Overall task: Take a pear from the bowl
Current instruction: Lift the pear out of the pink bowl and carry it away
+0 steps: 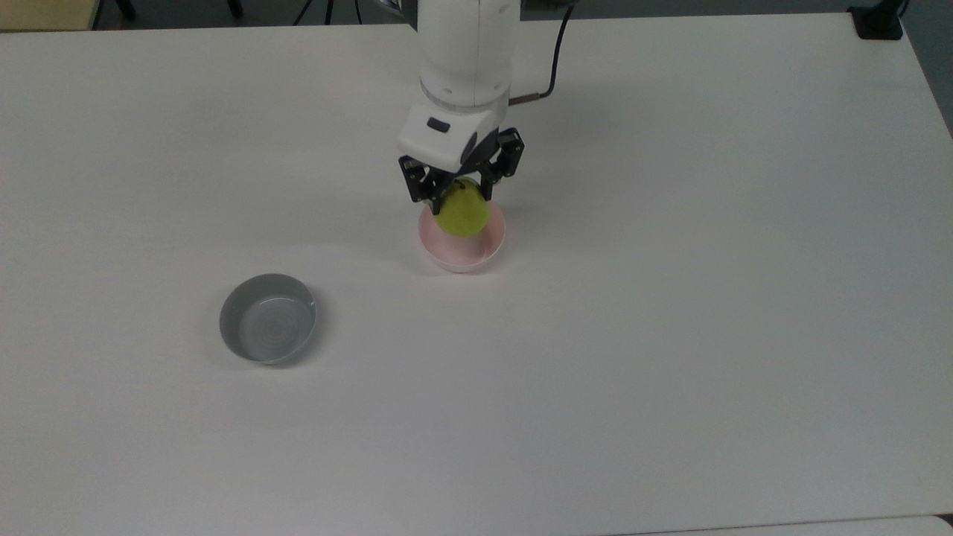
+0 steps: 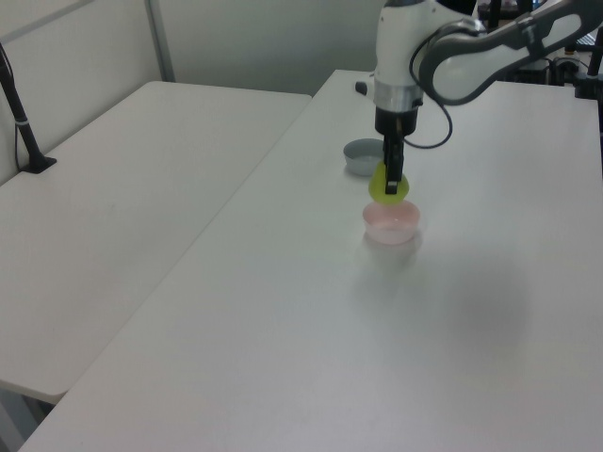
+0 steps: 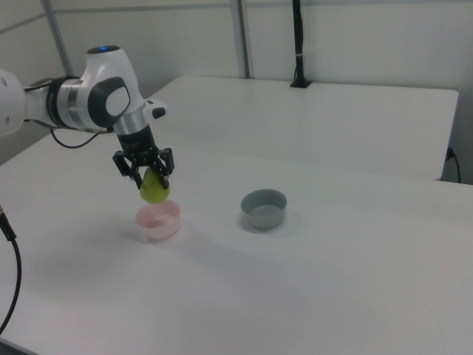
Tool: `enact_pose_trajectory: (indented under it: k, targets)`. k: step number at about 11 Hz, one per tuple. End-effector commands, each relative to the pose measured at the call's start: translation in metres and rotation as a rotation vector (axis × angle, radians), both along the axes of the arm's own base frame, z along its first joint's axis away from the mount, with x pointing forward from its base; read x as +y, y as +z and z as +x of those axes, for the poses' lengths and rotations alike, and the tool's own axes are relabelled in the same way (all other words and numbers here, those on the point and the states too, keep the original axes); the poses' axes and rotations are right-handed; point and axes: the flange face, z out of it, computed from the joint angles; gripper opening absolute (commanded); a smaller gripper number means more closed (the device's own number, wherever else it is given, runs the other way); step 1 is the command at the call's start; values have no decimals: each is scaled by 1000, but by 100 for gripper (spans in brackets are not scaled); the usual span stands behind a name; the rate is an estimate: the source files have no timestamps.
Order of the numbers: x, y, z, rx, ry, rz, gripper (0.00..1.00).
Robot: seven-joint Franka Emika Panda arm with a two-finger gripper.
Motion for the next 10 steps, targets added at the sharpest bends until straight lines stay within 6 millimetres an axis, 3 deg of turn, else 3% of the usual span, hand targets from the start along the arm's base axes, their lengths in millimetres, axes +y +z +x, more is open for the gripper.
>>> enact_pose_trajectory:
  k: [1,6,10]
  targets:
    - [-41,52,-19,-15,-59,-6,18]
    - [-143,106,-41,-35,-146,-5,18]
    - [-220,108,-49,-35,-172,-20,18]
